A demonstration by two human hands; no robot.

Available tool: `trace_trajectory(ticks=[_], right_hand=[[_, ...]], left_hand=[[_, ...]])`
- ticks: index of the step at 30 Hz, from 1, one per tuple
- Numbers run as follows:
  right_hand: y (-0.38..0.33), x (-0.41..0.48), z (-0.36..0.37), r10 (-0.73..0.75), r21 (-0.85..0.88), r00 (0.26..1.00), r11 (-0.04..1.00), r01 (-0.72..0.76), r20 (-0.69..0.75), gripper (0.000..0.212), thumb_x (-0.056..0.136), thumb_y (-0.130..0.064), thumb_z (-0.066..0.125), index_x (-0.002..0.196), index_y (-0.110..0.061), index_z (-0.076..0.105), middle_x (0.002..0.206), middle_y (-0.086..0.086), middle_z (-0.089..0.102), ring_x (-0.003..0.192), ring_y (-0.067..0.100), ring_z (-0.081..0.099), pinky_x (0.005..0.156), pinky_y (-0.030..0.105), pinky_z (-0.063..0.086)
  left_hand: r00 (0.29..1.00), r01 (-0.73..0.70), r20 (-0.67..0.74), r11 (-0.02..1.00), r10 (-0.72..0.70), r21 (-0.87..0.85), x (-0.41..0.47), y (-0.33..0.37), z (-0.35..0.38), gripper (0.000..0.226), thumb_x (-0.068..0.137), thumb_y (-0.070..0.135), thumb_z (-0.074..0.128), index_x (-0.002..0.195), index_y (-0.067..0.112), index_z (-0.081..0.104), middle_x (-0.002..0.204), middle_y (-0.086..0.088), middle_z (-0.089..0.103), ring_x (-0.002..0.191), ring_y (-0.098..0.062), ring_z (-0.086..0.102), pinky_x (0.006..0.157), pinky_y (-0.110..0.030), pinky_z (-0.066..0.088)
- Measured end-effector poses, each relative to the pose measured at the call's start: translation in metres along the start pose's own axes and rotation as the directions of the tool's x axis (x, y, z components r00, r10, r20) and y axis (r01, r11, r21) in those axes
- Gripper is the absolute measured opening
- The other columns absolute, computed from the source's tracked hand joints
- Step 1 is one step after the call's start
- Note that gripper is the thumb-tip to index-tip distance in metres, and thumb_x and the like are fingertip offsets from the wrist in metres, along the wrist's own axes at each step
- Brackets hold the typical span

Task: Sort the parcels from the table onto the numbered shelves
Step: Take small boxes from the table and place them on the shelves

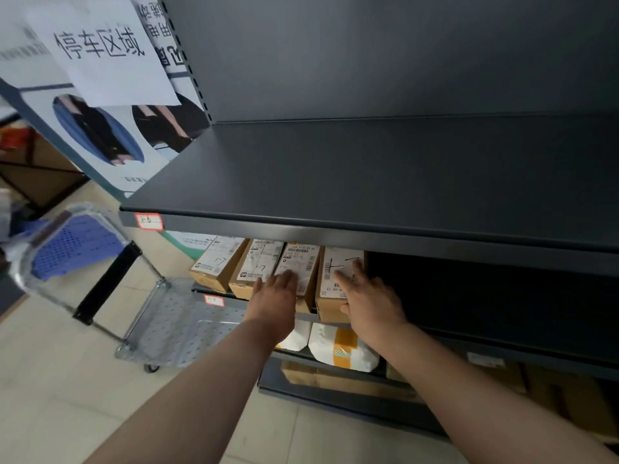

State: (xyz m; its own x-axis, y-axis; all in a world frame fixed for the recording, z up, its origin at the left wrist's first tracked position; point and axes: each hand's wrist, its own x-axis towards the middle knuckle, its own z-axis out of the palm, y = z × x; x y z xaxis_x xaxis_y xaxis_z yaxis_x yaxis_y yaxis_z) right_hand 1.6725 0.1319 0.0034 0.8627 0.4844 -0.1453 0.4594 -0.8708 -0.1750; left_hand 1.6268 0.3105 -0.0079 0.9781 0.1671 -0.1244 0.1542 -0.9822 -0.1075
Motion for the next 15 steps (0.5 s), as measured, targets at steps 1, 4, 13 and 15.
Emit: trace_trajectory(ticks=[1,4,13,15], right_hand=[[-0.001,0.001,0.001,0.007,-0.007,1.000,1.000,-0.007,0.009,0.067,0.098,-0.030,0.046,0.150,-0.038,0.006,0.161,0.006,-0.003,0.127,0.034,0.038,0.100,0.046,0.040],[0.000,0.002,0.005,0.040,0.004,0.999,0.999,-0.041,0.020,0.077,0.096,-0.023,0.050,0.149,-0.042,-0.003,0.160,0.001,-0.012,0.138,0.036,0.027,0.108,0.051,0.031],[-0.011,-0.030,0.013,0.138,0.037,0.983,0.990,-0.134,-0.119,0.088,0.090,-0.040,0.057,0.151,-0.032,-0.006,0.160,-0.004,-0.012,0.146,0.026,-0.012,0.115,0.049,0.003],[-0.017,-0.043,0.016,0.210,0.037,0.968,0.978,-0.207,-0.136,0.085,0.090,-0.041,0.055,0.152,-0.028,-0.002,0.160,-0.002,-0.009,0.146,0.025,-0.011,0.115,0.049,0.002]], left_hand=[[1.000,-0.004,0.003,1.000,0.004,-0.013,0.001,-0.001,-0.001,0.078,0.090,0.016,0.057,0.154,0.018,0.013,0.160,-0.002,0.019,0.146,-0.023,0.020,0.120,-0.045,0.012],[1.000,-0.026,0.014,0.998,0.026,-0.049,0.001,-0.003,-0.003,0.080,0.088,0.015,0.060,0.154,0.017,0.013,0.159,-0.003,0.020,0.145,-0.024,0.022,0.120,-0.043,0.017],[0.990,-0.132,0.048,0.987,0.136,-0.089,-0.010,-0.021,-0.010,0.088,0.090,0.018,0.060,0.154,0.012,0.000,0.162,-0.008,0.004,0.149,-0.026,0.007,0.120,-0.044,0.015],[0.980,-0.189,0.048,0.980,0.192,-0.059,-0.014,-0.027,-0.016,0.086,0.090,0.023,0.061,0.154,0.013,0.005,0.162,-0.008,0.005,0.149,-0.028,0.005,0.120,-0.046,0.014]])
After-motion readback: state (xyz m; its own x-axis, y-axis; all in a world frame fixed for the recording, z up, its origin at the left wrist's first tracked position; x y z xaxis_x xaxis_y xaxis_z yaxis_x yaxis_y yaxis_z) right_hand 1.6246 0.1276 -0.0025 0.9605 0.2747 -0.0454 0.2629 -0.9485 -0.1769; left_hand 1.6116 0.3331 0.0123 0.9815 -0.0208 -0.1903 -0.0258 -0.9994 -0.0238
